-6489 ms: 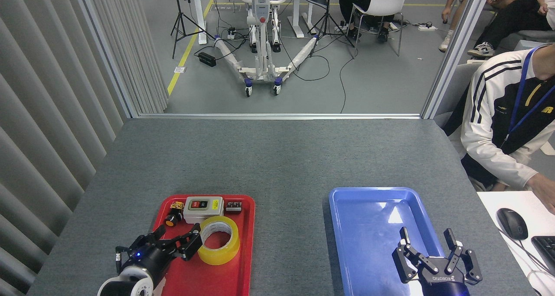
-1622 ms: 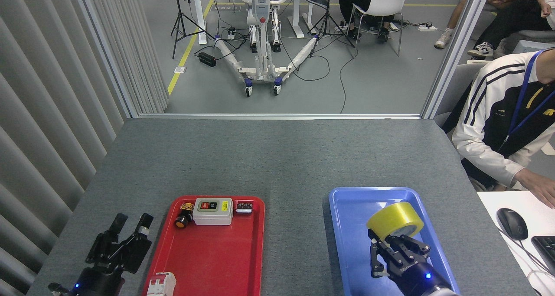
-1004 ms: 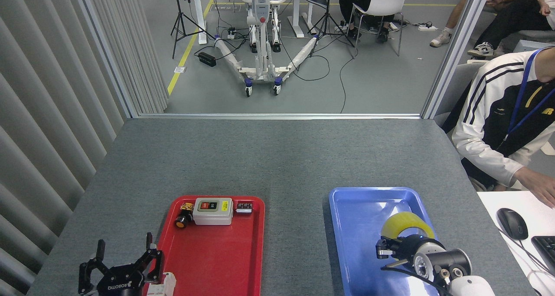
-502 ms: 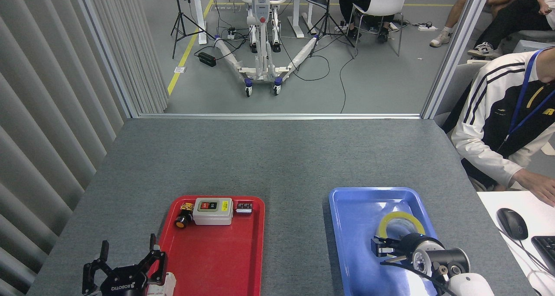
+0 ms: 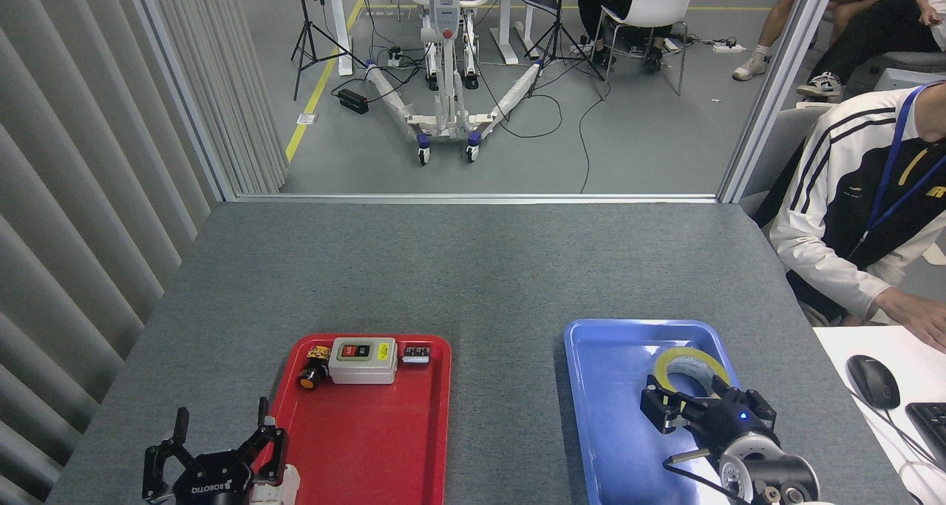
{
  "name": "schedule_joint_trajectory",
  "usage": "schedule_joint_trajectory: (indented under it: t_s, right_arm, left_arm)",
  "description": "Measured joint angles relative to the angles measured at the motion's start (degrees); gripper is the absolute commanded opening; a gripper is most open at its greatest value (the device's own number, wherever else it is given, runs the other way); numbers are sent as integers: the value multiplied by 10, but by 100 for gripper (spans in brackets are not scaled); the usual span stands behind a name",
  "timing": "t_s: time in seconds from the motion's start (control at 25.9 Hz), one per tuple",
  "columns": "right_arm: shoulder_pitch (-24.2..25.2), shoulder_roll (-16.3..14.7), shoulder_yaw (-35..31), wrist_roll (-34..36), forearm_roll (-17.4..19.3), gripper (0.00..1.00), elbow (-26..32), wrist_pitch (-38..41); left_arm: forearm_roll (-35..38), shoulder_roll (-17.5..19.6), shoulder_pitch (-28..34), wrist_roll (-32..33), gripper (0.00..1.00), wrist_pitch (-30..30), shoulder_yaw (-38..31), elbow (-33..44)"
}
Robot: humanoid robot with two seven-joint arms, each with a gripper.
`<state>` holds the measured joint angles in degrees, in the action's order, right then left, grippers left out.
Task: Place and move tape with both arms
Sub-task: 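Open the right gripper and lift it off the tape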
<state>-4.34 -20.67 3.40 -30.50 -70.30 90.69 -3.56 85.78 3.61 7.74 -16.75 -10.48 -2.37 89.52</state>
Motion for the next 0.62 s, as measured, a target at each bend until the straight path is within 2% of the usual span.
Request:
schedule_joint_trajectory:
  t_s: [0.15,0.23,0.39,0.62]
  right_arm:
    - [31,7,-10,218,-28,100,1,0]
    - [44,14,-12,281,-39,100,1,0]
    - [60,25,-21,327,-47,100,0,0]
    - [77,37,-28,338,-51,100,1,2]
  left_arm:
    - [0,1,0,1,100,16,0,1]
    - [0,1,0,1,100,26,-1,1]
    - [-1,-1,0,2,100,37,-3,1]
    - [-5,0,-2,5,100,59,-6,-1]
